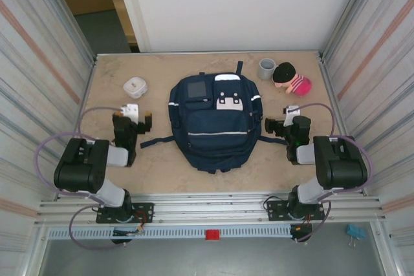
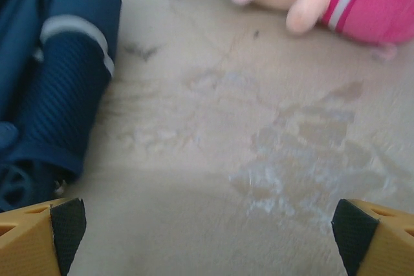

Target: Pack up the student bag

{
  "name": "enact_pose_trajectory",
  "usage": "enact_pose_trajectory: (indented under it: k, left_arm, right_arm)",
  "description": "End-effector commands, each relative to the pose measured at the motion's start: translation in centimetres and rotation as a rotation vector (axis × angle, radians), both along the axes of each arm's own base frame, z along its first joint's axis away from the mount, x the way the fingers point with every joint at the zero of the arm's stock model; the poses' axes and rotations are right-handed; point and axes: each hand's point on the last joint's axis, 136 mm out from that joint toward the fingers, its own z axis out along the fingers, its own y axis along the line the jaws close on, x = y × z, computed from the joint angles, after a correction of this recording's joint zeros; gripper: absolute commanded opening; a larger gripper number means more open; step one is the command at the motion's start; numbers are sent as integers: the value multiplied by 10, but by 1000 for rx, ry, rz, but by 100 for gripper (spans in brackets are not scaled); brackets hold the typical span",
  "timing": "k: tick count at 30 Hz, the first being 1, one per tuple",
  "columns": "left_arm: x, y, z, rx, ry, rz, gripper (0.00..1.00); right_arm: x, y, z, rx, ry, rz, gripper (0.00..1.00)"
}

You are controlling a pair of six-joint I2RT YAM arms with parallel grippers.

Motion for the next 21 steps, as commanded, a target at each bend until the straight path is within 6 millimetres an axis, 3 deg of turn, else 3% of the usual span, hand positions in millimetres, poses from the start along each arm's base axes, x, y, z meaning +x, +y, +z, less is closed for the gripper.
enact_pose_trajectory:
  k: [1, 3, 21]
  left_arm:
    - [2, 3, -2, -109, 33, -4, 99]
    - [1, 3, -4, -104, 52, 2, 99]
    - [3, -1, -4, -59, 58, 13, 99]
  right_arm:
    - [29, -12, 30, 51, -74, -21, 99]
    - [28, -20, 28, 54, -59, -69, 99]
    - [28, -19, 27, 26, -53, -84, 99]
